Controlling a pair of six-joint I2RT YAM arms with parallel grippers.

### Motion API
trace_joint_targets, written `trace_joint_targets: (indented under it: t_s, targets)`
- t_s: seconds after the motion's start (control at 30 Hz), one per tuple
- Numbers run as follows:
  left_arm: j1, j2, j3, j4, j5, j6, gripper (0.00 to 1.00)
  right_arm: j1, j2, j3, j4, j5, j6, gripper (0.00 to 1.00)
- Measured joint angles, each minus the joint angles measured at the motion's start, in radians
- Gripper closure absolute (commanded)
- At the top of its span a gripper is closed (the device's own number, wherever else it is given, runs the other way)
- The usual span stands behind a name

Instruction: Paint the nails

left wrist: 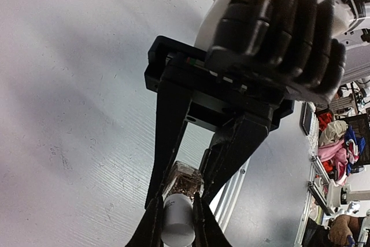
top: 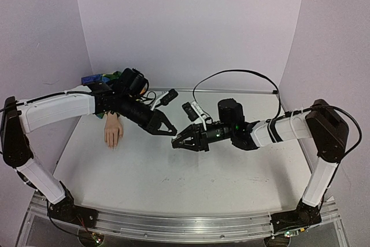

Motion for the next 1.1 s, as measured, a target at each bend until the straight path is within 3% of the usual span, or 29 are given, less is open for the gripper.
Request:
trace_joint_targets:
  t_s: [0.1, 0.2, 0.43, 0.5, 0.67, 0.8, 0.9, 0.97, 1.1]
  targets:
    - [0.0, -0.008, -0.005, 0.0, -0.003, -0.001, 1.0, 0.003, 0.003, 0.003, 0.005, 0.002, 0.002, 0.85]
    - [0.0, -0.008, -0.005, -0.008, -0.005, -0.001, 1.0, 0.006, 0.006, 0.004, 0.006, 0.008, 0.0, 1.0]
    - [0.003, -0.014, -0.005, -0.013, -0.068, -0.016, 1.0, 0.024, 0.003, 0.002, 0.01, 0.151, -0.025, 1.0]
    - [0.004, -0.015, -0.003, -0.013, -0.129, -0.044, 1.0, 0.045, -0.01, -0.005, 0.0, 0.286, -0.045, 1.0]
    - [0.003, -0.014, 0.022, -0.03, -0.301, -0.182, 1.0, 0.229, -0.032, 0.0, -0.026, 0.977, -0.164, 1.0]
    - [-0.01, -0.009, 0.054, -0.033, -0.347, -0.25, 1.0, 0.292, -0.024, 0.025, -0.025, 1.234, -0.256, 1.0]
    - [-0.004, -0.008, 0.075, -0.014, -0.365, -0.277, 0.88, 0.293, -0.014, 0.058, -0.021, 1.295, -0.297, 1.0]
    - [-0.003, -0.011, 0.077, -0.006, -0.367, -0.283, 0.72, 0.291, -0.014, 0.061, -0.014, 1.3, -0.306, 1.0]
    - [-0.003, -0.062, 0.032, -0.005, -0.366, -0.281, 0.27, 0.269, -0.026, 0.048, -0.002, 1.247, -0.299, 1.0]
